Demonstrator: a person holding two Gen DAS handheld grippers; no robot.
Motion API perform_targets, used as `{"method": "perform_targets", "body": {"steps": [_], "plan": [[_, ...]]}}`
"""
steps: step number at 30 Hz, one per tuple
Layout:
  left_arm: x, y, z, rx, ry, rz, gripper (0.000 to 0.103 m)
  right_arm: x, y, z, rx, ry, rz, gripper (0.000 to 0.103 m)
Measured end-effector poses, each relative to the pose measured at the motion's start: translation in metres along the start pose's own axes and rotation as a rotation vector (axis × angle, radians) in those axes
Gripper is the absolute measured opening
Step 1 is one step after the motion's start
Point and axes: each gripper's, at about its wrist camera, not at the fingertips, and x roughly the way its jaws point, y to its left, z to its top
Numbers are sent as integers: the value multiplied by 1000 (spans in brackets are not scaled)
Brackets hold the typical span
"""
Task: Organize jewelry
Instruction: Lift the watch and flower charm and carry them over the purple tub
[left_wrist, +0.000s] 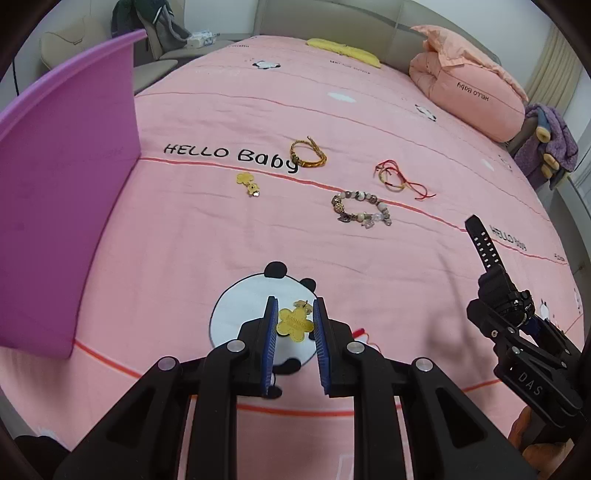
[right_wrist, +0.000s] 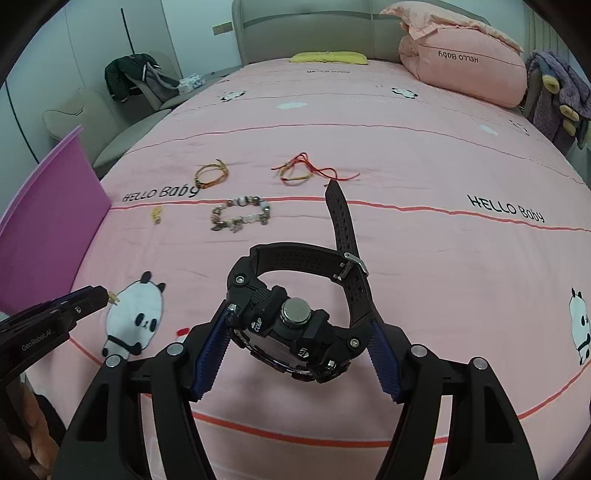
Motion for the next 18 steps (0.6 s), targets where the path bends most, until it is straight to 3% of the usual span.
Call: {"method": "perform_targets", "body": {"steps": [9, 18], "plan": [[-80, 27, 10, 5, -112, 0, 19, -67, 69, 23, -92, -112, 107, 66], [-164, 87, 50, -46, -220, 53, 19, -112, 159, 63, -200, -199, 237, 66]]}}
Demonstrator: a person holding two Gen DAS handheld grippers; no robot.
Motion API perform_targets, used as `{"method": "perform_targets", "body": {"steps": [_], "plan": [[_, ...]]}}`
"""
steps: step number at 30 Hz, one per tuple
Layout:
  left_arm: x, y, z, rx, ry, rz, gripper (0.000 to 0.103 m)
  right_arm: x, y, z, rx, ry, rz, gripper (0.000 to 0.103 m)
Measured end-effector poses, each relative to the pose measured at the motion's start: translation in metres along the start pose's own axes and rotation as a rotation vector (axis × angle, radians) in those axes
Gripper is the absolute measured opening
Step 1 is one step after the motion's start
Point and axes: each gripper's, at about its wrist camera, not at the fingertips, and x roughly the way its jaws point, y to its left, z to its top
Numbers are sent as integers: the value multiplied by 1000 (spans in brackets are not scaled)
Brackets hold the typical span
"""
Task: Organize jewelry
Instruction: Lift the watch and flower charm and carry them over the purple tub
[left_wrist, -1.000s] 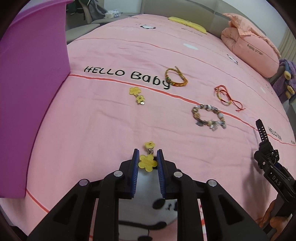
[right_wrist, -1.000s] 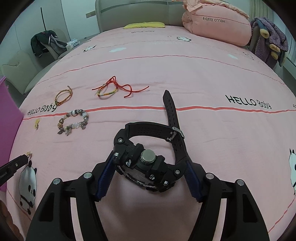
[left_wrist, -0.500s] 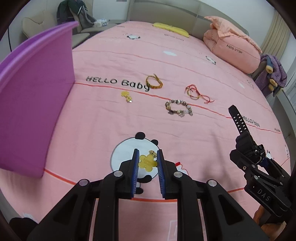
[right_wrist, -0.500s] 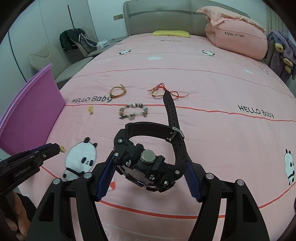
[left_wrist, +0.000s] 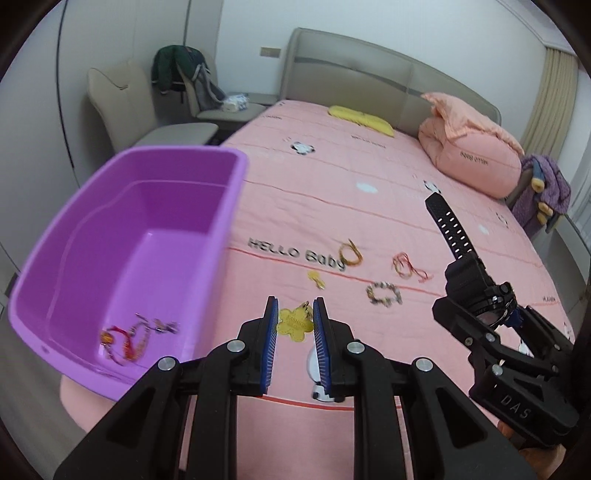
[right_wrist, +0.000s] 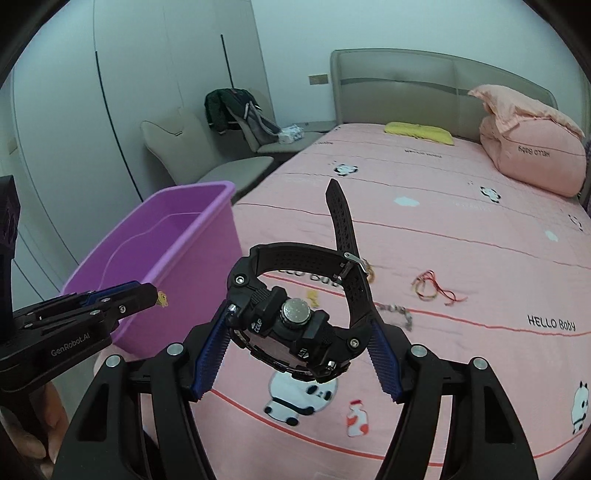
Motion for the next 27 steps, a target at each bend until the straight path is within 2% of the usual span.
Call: {"method": "perform_targets", "body": {"steps": [5, 11, 19, 27], "plan": [[-24, 57, 24, -64, -41, 61, 19, 15, 59, 29, -59, 1, 93, 66], [-29, 119, 35, -103, -50, 148, 19, 45, 128, 50, -151, 30, 171, 66], [-3, 184, 25, -173, 19, 211, 19, 95, 191, 53, -244, 128, 224, 66], [25, 215, 18, -228, 98, 245, 20, 139, 228, 45, -324, 244, 212, 66]]}}
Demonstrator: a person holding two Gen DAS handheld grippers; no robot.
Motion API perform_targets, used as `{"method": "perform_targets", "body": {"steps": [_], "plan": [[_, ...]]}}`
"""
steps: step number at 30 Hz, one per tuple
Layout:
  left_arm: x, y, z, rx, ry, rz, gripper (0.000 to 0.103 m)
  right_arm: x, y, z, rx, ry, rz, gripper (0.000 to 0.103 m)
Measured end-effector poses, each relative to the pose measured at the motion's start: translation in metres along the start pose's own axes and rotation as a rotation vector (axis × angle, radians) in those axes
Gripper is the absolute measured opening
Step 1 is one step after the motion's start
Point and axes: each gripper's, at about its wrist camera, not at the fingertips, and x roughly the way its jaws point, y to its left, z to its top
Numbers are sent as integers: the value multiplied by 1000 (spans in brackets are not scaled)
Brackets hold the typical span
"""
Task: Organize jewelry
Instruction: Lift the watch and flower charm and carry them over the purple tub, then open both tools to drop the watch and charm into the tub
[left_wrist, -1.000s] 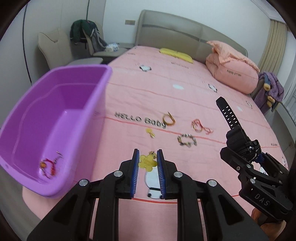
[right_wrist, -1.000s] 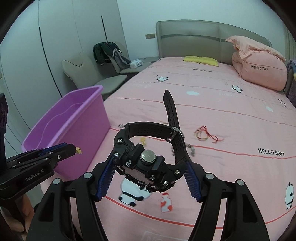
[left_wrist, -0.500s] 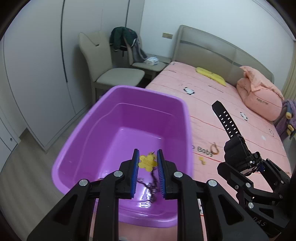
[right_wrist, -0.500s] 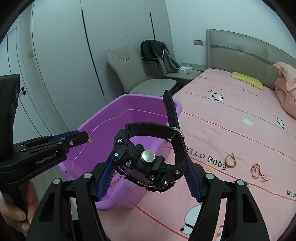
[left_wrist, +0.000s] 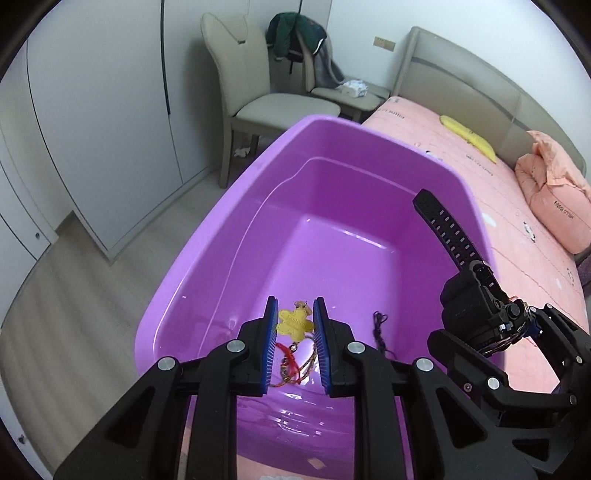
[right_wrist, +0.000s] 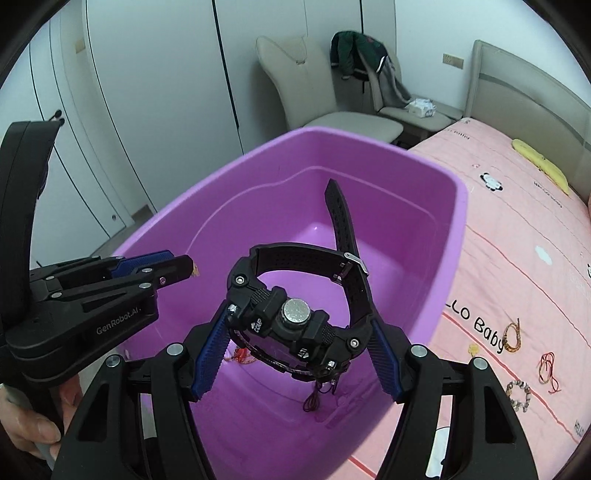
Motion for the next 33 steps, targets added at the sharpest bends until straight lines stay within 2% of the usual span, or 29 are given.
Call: {"method": "perform_targets", "body": {"steps": [6, 13, 14, 15, 16, 17, 18, 21, 24, 26, 28, 33], "plan": [[17, 4, 0, -7, 49, 24, 20, 17, -6, 1, -2, 48, -15, 66], [25, 0, 1, 5, 57, 58, 21, 27, -5, 1, -25, 78, -44, 67], [23, 0, -1, 5, 61, 59, 26, 27, -4, 1, -32, 84, -51, 67], [21, 0, 0, 7, 62, 59, 37, 27, -3, 1, -43, 94, -62, 67], [19, 0, 0, 9, 58, 70, 51, 27, -1, 0, -52, 102, -71, 67], [15, 1, 0, 3, 44, 91, 78, 26, -1, 0, -61, 112, -74, 68], [9, 2, 1, 1, 23, 72, 82, 26, 0, 0, -68, 121, -69, 68], [0, 1, 1, 6, 4, 97, 82, 22, -1, -3, -74, 116, -67, 70], [-3, 3, 1, -3, 9, 101, 82, 9, -4, -2, -62, 72, -76, 74], [-5, 2, 1, -8, 17, 78, 81, 3, -7, -2, -46, 60, -66, 74], [-7, 0, 0, -2, 9, 111, 82, -2, -10, -3, -32, 51, -64, 74], [-14, -2, -3, -10, 1, 103, 82, -13, -17, -10, 8, 30, -49, 74]]}}
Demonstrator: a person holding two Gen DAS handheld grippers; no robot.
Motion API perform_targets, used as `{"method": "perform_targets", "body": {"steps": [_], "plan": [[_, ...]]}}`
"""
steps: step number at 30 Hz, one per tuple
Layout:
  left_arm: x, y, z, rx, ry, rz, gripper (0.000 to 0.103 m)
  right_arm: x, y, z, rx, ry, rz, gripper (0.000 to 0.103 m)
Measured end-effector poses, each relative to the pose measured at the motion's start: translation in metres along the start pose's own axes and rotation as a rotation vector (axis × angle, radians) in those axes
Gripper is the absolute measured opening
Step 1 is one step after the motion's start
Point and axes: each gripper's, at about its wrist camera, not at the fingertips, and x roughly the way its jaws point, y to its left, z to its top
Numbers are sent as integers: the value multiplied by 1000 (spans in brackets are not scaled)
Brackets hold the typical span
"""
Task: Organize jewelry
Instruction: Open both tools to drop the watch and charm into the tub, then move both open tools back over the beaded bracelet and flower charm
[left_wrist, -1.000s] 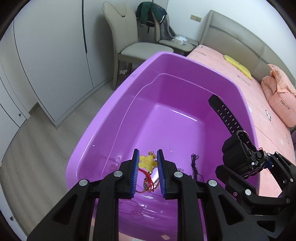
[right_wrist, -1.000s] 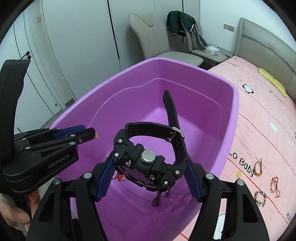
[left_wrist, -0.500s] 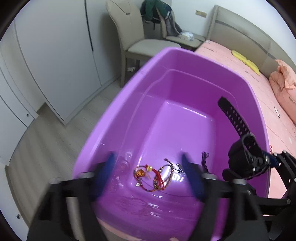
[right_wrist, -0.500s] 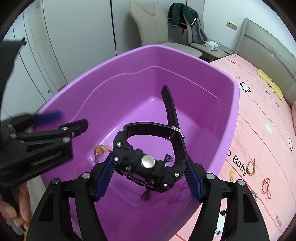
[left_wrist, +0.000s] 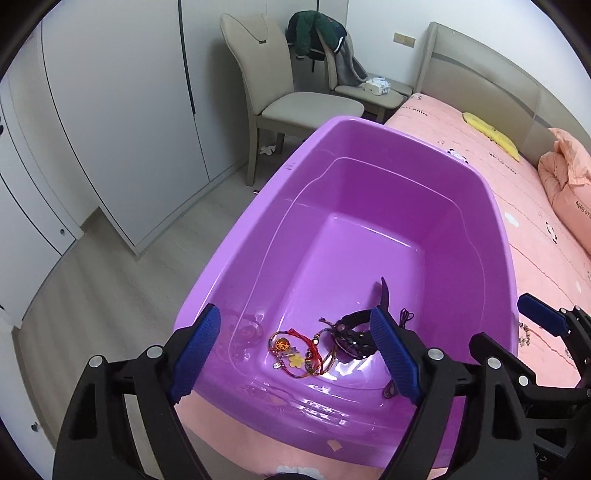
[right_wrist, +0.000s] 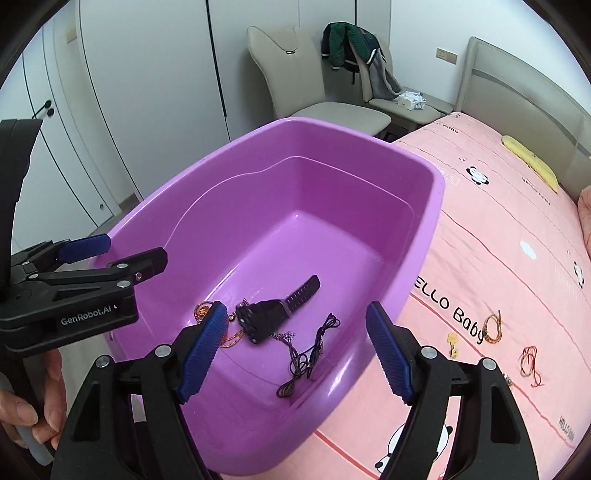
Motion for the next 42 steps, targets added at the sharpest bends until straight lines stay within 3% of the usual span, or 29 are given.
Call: {"method": "perform_targets", "body": {"steps": [12, 30, 42], "plan": [[-17, -14, -12, 5, -6, -4, 82, -23, -27, -19, 65, -26, 11, 74], [-37, -64, -33, 78, -9, -31, 85, -61, -74, -57, 165, -89, -15, 74], [-42, -117, -58, 134, -13, -85, 89, -76, -123, -116, 280, -85, -69, 74]]}}
